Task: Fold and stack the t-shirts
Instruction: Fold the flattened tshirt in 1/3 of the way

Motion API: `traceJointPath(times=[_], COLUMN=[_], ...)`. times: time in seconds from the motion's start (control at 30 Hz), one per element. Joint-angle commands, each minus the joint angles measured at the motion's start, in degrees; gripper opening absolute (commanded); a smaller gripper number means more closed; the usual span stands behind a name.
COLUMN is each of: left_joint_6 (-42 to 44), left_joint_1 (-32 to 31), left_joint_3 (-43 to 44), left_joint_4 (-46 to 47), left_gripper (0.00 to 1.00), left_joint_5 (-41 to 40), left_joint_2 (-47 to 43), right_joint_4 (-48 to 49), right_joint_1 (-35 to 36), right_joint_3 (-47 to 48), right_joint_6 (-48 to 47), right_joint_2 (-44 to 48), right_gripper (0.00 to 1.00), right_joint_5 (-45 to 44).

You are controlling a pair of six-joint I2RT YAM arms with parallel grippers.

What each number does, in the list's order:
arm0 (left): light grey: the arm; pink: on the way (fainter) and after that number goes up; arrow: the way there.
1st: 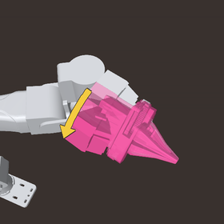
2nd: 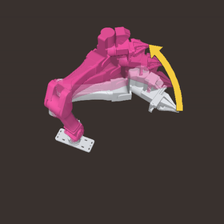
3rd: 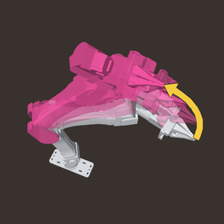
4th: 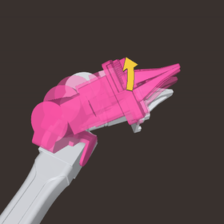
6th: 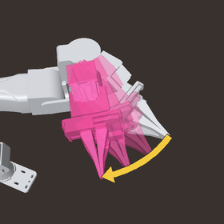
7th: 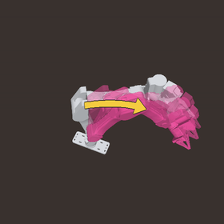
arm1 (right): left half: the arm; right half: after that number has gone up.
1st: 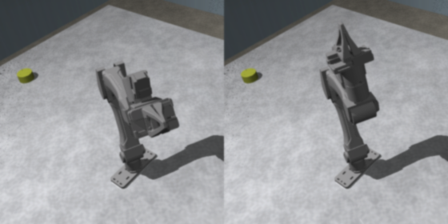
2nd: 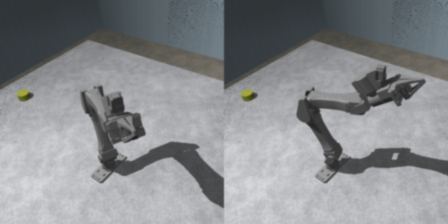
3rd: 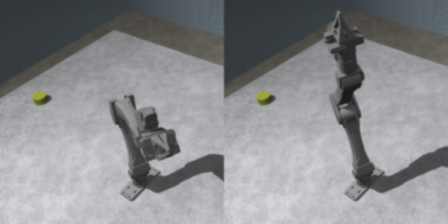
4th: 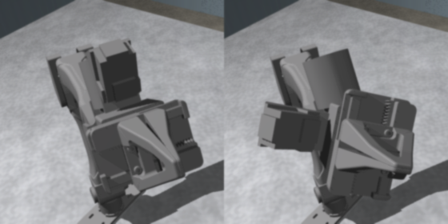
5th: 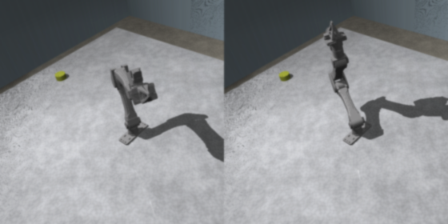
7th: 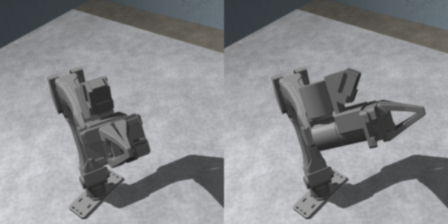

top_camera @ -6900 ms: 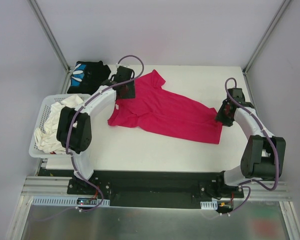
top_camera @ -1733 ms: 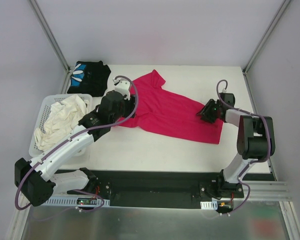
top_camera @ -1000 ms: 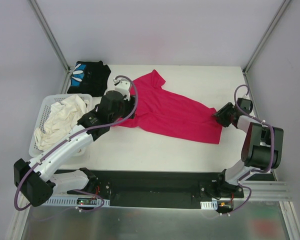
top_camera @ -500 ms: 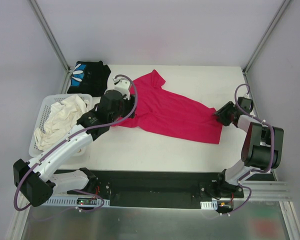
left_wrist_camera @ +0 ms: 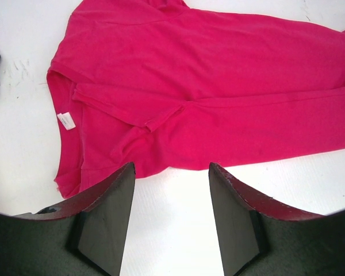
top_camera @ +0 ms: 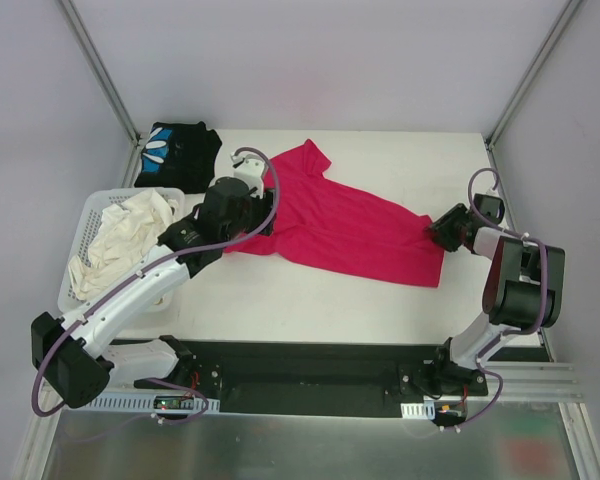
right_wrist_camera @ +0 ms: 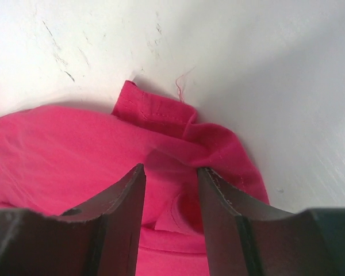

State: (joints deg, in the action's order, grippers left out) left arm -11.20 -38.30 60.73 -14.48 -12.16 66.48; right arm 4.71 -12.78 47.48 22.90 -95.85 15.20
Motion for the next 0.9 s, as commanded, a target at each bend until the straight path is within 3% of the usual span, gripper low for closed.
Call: traceJointPath(times=[0.0, 0.33, 0.87], left_joint_6=[0.0, 0.9, 1.7], left_joint_1=[-0.5, -0.5, -0.5], left_joint_3=[2.6, 3.0, 3.6], left_joint_4=[0.2, 0.2, 0.2], left_gripper=[0.53, 0.53, 0.53], left_joint_5=[0.5, -0.6, -1.9], left_joint_2=[0.1, 1.2, 1.5], right_joint_4=[2.0, 2.1, -2.3], right_joint_1=[-0.1, -0.1, -0.2], right_joint_3=[3.2, 5.9, 14.8], right_joint_6=[0.8, 0.4, -0.6], right_joint_2=[-0.9, -3.5, -9.4], right_gripper=[0.43, 0.09, 0.04], right_joint_5=[-1.7, -2.3, -4.1])
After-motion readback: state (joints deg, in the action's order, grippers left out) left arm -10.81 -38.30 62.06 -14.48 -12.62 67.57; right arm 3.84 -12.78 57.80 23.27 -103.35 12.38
